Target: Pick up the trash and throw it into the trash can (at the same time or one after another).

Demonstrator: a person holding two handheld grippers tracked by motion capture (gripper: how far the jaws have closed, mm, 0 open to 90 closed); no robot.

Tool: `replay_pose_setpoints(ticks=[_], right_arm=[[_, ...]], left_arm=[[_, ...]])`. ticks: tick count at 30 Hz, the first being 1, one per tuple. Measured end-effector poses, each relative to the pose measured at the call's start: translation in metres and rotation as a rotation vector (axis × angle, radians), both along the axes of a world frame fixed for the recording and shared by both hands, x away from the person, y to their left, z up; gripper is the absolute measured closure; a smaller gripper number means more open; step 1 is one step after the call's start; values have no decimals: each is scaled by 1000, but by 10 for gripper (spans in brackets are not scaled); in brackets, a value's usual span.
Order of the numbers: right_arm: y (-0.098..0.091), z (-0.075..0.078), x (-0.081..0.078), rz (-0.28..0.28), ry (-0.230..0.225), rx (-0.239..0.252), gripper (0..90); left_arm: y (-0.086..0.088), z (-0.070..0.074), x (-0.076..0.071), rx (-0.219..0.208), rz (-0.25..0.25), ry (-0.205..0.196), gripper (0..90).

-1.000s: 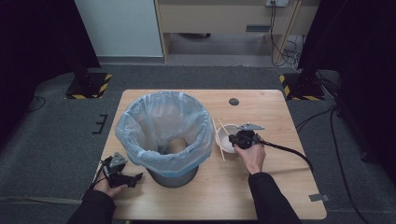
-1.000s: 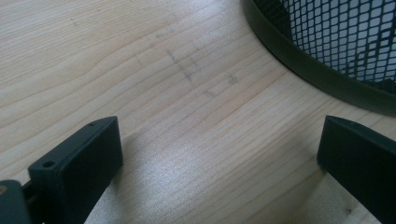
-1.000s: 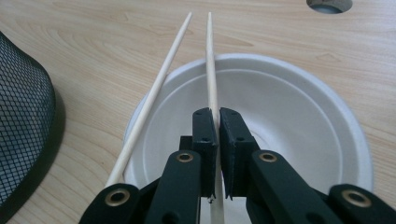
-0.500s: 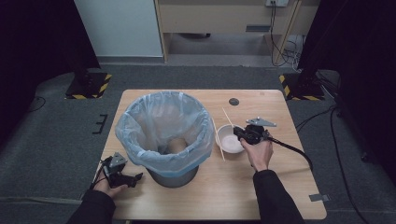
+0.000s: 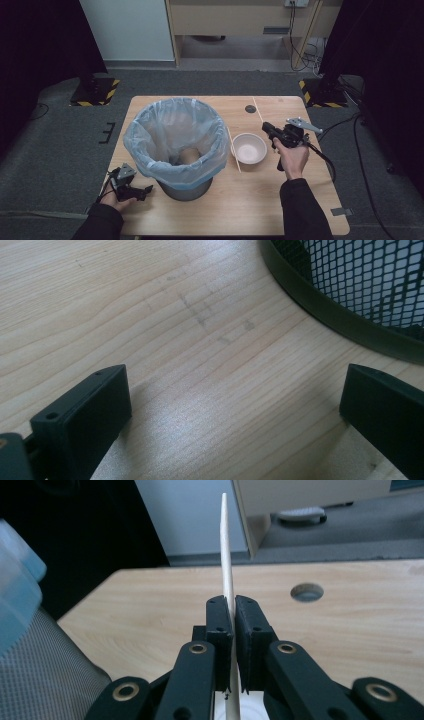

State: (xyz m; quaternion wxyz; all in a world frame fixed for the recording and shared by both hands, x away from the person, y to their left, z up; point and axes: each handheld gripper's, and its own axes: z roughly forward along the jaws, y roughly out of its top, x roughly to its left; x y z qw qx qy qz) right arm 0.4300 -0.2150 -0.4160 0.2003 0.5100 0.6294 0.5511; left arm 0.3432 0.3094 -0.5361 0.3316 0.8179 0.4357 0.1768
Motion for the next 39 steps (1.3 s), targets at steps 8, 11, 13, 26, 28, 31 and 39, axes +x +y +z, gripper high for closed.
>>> replay_pose_setpoints(ticks=[8,11,13,26,28,31,39], right_arm=[[-12,25,-8,-3,-89,80,858],[-14,32,-11,-4,-114,92,858],[-15,36,-12,-4,-130,97,858],[-14,66,-25,46,-236,164,858],[-13,70,-27,57,-248,172,858],[-11,76,-31,72,-269,178,858],[-3,90,-39,118,-318,196,858]], left_arm=[[0,0,0,0,0,0,0],[0,0,0,0,0,0,0],[0,0,0,0,0,0,0],[0,0,0,0,0,0,0],[0,0,0,0,0,0,0],[0,0,0,0,0,0,0],[0,0,0,0,0,0,0]])
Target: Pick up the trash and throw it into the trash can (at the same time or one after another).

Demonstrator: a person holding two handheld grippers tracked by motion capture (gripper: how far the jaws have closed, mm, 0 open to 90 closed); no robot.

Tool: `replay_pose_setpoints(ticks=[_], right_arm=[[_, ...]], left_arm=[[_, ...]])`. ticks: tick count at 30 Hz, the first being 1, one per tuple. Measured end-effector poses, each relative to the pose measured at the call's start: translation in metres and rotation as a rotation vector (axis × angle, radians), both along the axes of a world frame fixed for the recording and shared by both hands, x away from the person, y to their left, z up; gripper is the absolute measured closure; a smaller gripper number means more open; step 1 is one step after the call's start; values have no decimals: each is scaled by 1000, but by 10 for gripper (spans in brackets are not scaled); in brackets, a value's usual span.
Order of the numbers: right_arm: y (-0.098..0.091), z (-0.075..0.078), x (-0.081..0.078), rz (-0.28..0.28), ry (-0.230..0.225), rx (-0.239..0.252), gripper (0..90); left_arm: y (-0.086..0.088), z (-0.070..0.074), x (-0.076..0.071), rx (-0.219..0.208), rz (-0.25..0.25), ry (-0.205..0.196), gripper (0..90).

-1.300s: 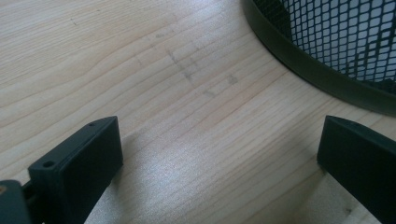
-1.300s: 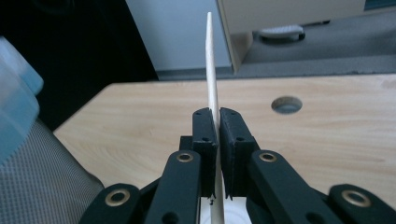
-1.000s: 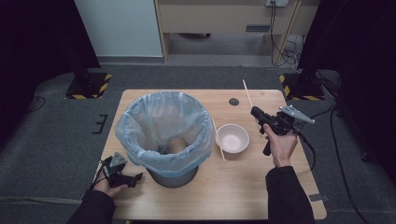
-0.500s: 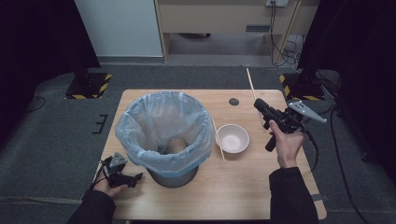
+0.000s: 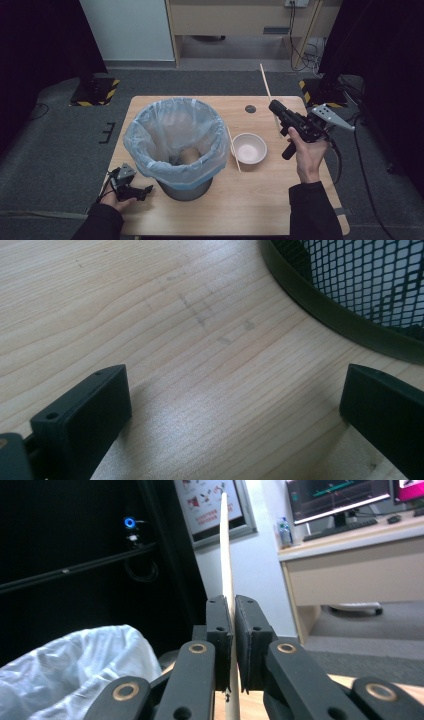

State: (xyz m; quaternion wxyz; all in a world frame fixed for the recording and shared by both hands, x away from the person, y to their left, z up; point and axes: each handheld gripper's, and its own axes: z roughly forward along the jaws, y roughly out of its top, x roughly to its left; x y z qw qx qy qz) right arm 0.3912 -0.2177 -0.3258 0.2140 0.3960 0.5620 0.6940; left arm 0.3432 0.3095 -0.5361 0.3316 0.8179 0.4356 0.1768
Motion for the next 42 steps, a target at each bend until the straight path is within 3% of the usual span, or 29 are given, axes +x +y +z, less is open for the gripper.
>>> replay_pose_setpoints(ticks=[18,42], right_arm=[[31,29,-11,103,-97,10,858],[81,52,-12,200,-135,-13,857]], left_arm=[[0,0,0,0,-1,0,0],[0,0,0,0,-1,0,0]])
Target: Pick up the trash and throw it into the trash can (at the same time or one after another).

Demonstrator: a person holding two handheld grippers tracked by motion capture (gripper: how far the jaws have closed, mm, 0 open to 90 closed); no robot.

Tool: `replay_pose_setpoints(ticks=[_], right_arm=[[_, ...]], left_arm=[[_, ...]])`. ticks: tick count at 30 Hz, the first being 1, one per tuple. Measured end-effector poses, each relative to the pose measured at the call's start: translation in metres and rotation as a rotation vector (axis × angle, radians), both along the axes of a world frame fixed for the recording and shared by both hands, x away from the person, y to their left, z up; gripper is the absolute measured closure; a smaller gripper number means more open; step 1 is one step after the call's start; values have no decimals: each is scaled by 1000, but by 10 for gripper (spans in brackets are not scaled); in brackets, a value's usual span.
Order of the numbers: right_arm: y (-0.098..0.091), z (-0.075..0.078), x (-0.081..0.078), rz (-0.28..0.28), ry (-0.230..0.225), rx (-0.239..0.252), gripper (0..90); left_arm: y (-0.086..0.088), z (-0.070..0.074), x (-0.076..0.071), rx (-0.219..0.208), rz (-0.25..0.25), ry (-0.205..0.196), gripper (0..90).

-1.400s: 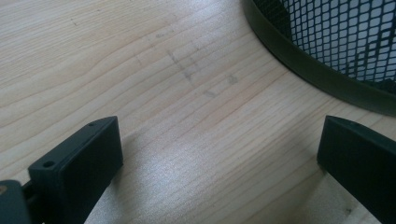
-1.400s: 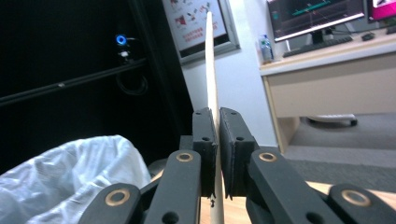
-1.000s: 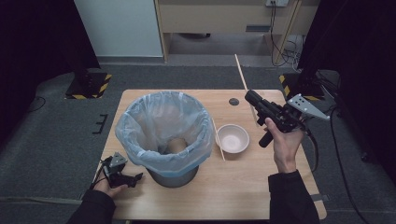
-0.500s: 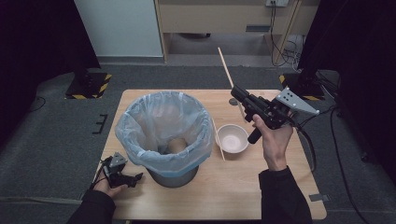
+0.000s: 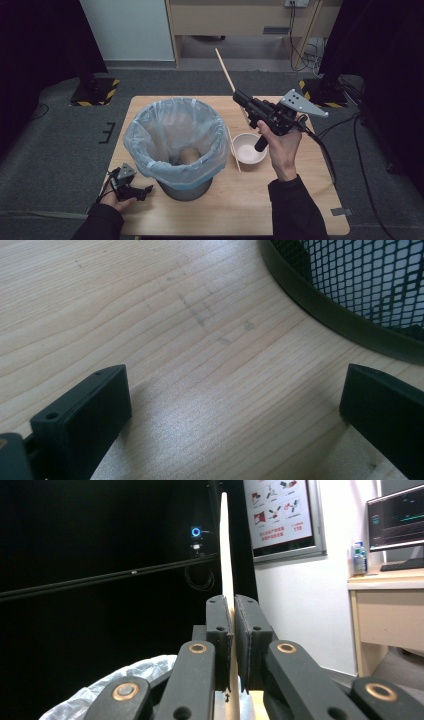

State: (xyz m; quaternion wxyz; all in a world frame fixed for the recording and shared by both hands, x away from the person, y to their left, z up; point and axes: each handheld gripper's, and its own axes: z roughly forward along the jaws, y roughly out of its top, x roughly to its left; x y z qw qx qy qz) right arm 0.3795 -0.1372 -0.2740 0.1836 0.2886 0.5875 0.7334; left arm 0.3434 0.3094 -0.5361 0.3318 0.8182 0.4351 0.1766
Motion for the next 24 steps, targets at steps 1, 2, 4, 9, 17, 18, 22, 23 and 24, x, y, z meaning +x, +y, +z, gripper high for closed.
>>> replay_pose_setpoints(ticks=[1,2,4,9,17,18,22,23,24], right_arm=[[2,1,0,3,-2,-4,858],[5,2,0,6,-4,-10,857],[10,3,0,16,-5,-14,857],[23,6,1,39,-1,-27,858],[42,5,2,72,11,-34,858],[45,5,2,75,10,-40,858],[56,5,1,95,14,-44,858],[58,5,1,97,15,-50,858],[60,4,1,98,15,-54,858]], left_arm=[[0,0,0,0,0,0,0],[0,0,0,0,0,0,0],[0,0,0,0,0,0,0],[0,0,0,0,0,0,0],[0,0,0,1,-2,0,0],[0,0,0,1,-2,0,0],[0,0,0,1,-3,0,0],[0,0,0,1,-2,0,0],[0,0,0,1,-2,0,0]])
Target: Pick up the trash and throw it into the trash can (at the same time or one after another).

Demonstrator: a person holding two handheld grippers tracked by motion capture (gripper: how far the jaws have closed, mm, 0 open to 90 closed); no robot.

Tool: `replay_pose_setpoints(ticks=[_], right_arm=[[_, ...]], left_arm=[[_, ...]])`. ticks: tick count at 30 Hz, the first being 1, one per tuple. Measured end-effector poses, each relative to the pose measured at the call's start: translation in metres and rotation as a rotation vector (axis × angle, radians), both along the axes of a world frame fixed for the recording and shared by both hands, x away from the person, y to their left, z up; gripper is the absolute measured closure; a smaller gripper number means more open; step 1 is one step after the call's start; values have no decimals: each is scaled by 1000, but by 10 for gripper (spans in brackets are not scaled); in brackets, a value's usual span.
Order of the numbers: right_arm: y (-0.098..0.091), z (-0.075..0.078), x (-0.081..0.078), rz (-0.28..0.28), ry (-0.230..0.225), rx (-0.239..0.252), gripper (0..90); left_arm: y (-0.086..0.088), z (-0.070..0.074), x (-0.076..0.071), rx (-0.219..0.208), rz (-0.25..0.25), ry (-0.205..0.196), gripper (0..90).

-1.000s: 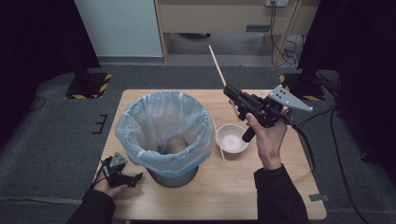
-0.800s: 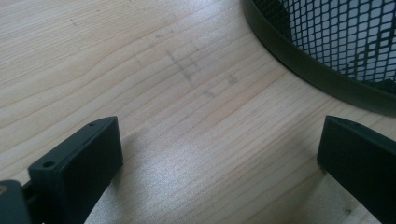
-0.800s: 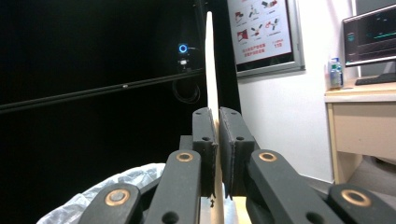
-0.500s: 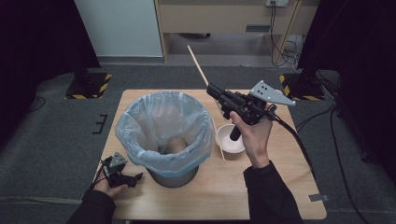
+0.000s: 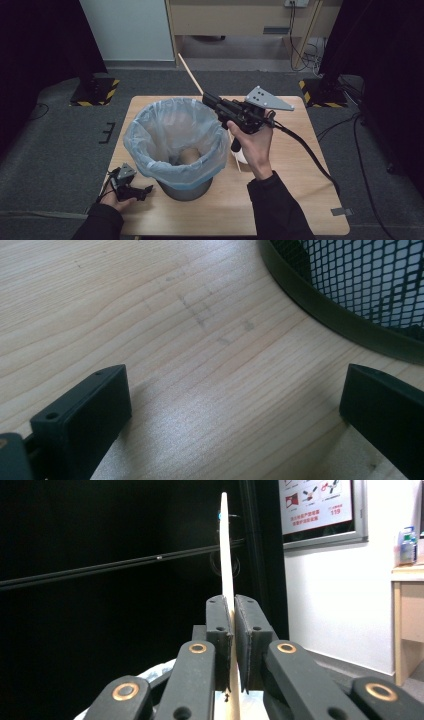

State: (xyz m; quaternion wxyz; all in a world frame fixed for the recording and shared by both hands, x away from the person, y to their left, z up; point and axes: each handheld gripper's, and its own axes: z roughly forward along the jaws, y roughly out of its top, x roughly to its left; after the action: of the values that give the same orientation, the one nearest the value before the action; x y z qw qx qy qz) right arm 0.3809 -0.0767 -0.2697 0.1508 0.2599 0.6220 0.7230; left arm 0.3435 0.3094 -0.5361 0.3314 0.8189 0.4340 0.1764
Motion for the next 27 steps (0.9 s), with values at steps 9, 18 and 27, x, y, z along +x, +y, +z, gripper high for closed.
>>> replay_pose_setpoints(ticks=[9,18,27], right_arm=[[20,-5,0,34,11,-50,857],[31,-14,3,67,50,-96,768],[17,-1,3,41,21,-67,552]], left_arm=[[0,0,0,0,0,0,0],[0,0,0,0,0,0,0],[0,0,0,0,0,0,0]])
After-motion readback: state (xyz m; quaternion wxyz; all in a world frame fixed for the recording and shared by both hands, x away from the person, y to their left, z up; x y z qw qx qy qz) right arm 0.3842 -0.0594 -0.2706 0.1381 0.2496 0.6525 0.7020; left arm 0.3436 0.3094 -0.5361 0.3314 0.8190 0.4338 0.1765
